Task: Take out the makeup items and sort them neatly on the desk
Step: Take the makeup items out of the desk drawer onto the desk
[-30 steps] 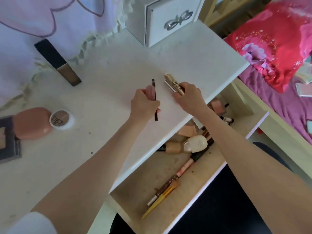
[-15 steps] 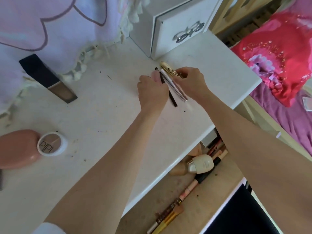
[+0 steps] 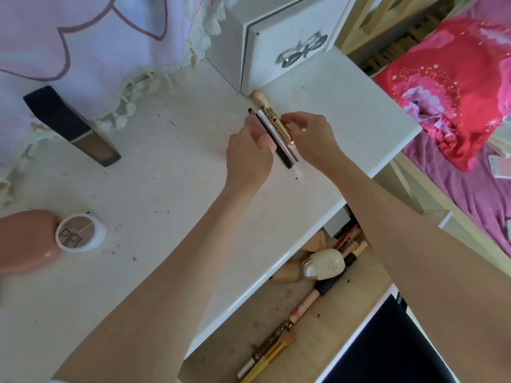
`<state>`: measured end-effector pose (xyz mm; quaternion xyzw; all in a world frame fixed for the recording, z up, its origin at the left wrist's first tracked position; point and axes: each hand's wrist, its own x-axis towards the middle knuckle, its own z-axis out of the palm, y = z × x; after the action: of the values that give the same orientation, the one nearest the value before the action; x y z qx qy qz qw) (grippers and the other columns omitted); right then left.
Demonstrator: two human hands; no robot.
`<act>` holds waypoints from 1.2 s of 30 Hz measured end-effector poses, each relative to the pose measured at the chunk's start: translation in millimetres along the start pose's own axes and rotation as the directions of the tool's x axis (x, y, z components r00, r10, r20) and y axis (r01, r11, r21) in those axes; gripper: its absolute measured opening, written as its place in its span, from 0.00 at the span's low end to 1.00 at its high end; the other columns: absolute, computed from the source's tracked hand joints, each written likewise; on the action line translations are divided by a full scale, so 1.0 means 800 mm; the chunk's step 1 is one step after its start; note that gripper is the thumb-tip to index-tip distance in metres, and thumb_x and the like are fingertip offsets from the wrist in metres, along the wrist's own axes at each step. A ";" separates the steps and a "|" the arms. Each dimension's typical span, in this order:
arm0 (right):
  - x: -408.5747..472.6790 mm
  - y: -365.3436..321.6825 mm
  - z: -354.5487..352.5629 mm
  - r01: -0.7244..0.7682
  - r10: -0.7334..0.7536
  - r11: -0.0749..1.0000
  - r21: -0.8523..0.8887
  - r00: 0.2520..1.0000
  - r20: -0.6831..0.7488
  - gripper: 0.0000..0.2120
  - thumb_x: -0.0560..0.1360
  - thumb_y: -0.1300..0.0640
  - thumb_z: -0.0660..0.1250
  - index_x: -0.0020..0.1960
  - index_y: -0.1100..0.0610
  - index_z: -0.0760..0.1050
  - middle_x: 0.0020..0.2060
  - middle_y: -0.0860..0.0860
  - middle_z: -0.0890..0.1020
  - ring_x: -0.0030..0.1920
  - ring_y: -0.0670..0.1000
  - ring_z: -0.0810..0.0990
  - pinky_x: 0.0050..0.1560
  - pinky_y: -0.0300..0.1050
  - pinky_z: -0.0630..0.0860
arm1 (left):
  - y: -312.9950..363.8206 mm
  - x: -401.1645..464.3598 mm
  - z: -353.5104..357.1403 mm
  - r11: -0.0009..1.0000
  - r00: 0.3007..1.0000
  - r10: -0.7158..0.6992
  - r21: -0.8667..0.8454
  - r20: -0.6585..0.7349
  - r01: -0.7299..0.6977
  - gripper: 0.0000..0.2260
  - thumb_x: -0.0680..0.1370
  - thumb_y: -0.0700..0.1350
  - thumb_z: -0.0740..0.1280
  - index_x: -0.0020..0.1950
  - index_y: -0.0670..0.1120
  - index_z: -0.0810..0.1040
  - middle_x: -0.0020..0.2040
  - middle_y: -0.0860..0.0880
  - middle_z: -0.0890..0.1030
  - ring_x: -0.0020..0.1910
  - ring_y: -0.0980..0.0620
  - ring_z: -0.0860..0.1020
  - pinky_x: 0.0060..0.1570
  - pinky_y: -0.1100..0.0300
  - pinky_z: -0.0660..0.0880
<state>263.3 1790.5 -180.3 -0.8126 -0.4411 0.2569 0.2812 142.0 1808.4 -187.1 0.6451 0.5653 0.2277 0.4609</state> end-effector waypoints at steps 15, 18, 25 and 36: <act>-0.100 0.044 -0.009 0.062 -0.058 0.995 -0.074 0.997 0.050 0.16 0.80 0.59 0.58 0.67 0.59 0.71 0.65 0.53 0.74 0.64 0.51 0.73 0.62 0.32 0.63 | -0.047 -0.086 -0.021 0.872 0.969 0.198 0.424 0.149 -0.244 0.22 0.80 0.44 0.58 0.74 0.45 0.59 0.72 0.44 0.63 0.71 0.47 0.60 0.67 0.55 0.57; -0.154 0.067 -0.003 0.182 -0.164 0.956 -0.229 0.982 0.097 0.18 0.79 0.62 0.60 0.68 0.62 0.68 0.69 0.57 0.68 0.70 0.55 0.66 0.70 0.40 0.57 | -0.069 -0.124 -0.025 0.700 0.934 0.250 0.619 0.255 -0.356 0.21 0.80 0.46 0.56 0.73 0.47 0.61 0.75 0.43 0.57 0.74 0.46 0.53 0.71 0.51 0.50; -0.282 0.113 0.007 0.265 -0.207 0.923 -0.279 0.953 0.219 0.21 0.76 0.62 0.63 0.69 0.60 0.68 0.71 0.58 0.65 0.68 0.59 0.67 0.64 0.53 0.69 | -0.105 -0.231 -0.030 0.607 0.902 0.248 0.669 0.353 -0.428 0.21 0.81 0.46 0.53 0.74 0.47 0.58 0.77 0.44 0.53 0.76 0.45 0.48 0.74 0.48 0.46; -0.329 0.178 0.042 0.311 0.120 0.780 -0.542 0.777 0.618 0.15 0.78 0.62 0.54 0.61 0.58 0.73 0.57 0.57 0.76 0.59 0.56 0.71 0.56 0.46 0.70 | -0.216 -0.362 0.018 0.848 0.863 -0.048 0.478 0.503 -0.231 0.15 0.80 0.44 0.56 0.67 0.47 0.68 0.60 0.47 0.73 0.55 0.49 0.75 0.53 0.58 0.73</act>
<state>195.9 1506.9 -256.6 -0.7018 -0.6106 0.3355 -0.1486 -10.7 1520.3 -274.7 0.8091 0.4350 -0.0857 0.3857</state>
